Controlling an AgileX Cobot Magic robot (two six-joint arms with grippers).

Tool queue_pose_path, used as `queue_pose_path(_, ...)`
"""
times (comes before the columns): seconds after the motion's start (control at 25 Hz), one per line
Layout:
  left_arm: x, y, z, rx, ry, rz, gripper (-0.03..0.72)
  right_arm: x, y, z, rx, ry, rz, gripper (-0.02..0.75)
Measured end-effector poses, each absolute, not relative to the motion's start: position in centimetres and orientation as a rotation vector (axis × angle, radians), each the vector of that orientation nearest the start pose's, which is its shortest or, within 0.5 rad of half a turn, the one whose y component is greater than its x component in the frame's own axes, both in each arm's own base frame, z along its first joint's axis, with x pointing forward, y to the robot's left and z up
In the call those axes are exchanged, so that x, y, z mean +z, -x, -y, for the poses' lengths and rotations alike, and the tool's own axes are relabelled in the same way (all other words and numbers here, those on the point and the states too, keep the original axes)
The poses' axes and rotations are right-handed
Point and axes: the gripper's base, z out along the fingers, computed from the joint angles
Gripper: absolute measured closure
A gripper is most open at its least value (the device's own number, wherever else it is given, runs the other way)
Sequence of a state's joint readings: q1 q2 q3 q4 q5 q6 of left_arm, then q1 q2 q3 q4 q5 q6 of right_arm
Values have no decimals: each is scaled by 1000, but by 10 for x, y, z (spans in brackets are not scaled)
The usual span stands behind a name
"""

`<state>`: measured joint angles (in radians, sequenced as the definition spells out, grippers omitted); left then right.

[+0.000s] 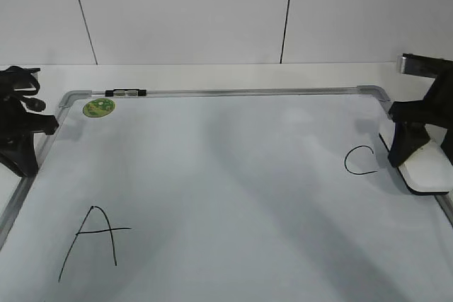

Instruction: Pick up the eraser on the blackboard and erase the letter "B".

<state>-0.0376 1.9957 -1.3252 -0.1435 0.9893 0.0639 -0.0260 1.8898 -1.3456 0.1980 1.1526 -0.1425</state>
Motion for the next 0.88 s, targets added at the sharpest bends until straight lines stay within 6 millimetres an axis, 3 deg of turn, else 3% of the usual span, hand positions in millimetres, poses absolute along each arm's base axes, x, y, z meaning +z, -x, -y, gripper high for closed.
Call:
queue_pose_path(0.4,154,-372,25,-188,-35,-3136,670,199,-358,-8,295,53,-3147,185)
queue_pose_path(0.68,154,-372,25,-188,-35,-3136,670,199,-357,-9,318,49,-3154,87)
queue_pose_path(0.88,154,-372,25,-188,-35,-3136,670,199,-357,-8,305,57,-3161,71)
